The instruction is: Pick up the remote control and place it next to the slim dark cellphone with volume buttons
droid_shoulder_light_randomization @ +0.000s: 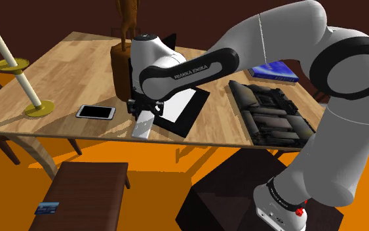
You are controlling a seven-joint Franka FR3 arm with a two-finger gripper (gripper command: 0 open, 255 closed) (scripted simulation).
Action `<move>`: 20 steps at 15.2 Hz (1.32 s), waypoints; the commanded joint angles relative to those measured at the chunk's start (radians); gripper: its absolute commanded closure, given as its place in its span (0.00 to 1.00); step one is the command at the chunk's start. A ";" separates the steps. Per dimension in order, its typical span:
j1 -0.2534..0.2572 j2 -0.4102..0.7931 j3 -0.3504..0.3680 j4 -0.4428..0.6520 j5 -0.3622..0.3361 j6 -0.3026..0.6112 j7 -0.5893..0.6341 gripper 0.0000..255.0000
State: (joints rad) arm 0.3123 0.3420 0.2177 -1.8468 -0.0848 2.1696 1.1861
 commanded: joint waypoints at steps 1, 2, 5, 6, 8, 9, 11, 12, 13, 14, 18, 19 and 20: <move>0.001 0.004 0.000 -0.002 -0.001 0.004 0.001 1.00; 0.001 0.004 0.000 -0.002 -0.001 0.004 0.001 1.00; 0.001 0.004 0.000 -0.002 -0.001 0.004 0.001 1.00; 0.000 0.003 0.000 -0.002 -0.001 0.003 0.000 0.00; 0.000 0.004 0.000 -0.002 -0.001 0.004 0.000 0.00; 0.000 0.004 0.000 -0.002 -0.001 0.004 0.000 0.00; 0.001 0.004 0.000 -0.002 -0.001 0.004 0.001 0.00; -0.001 -0.011 0.002 0.012 0.004 -0.024 -0.002 0.00; -0.002 -0.025 0.003 0.027 0.008 -0.053 -0.005 0.00; -0.003 -0.039 0.005 0.043 0.012 -0.083 -0.008 0.00; -0.003 -0.049 0.006 0.057 0.015 -0.106 -0.010 0.00; -0.003 -0.049 0.006 0.057 0.015 -0.106 -0.010 0.00; -0.003 -0.049 0.006 0.057 0.015 -0.106 -0.010 0.00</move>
State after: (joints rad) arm 0.3086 0.2936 0.2236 -1.7905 -0.0696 2.0647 1.1761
